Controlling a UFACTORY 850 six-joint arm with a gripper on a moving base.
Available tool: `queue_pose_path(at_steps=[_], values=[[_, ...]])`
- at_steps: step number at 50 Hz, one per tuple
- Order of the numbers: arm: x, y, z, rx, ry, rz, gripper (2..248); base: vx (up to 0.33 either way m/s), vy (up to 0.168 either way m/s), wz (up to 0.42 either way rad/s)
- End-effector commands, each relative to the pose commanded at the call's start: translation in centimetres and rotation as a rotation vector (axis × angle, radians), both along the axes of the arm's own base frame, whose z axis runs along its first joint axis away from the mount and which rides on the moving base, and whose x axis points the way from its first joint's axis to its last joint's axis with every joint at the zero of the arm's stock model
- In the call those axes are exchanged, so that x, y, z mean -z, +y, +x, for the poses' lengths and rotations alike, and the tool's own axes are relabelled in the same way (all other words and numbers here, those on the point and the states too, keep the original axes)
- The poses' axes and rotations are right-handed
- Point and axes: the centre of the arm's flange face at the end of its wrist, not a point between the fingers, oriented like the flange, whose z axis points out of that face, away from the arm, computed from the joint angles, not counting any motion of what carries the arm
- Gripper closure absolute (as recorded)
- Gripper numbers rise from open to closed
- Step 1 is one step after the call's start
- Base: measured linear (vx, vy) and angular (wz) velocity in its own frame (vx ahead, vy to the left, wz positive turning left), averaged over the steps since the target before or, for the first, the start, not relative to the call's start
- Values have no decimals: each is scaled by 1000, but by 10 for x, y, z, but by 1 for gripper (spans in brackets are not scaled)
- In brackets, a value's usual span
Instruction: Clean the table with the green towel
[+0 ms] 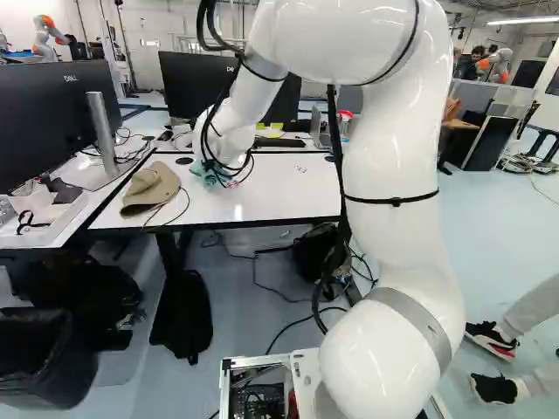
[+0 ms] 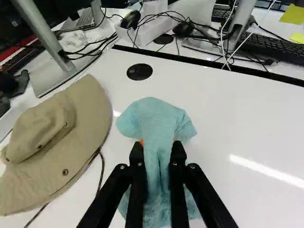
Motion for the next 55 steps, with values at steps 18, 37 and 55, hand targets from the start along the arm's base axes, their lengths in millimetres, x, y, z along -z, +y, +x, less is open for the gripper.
queue_pose_path(at_steps=[18,37,55], values=[[-2,-2,-34,-25,15,-8,197,0,0,0],[-3,-4,-51,-37,21,-12,197,0,0,0],[-3,-4,-51,-37,21,-12,197,0,0,0]])
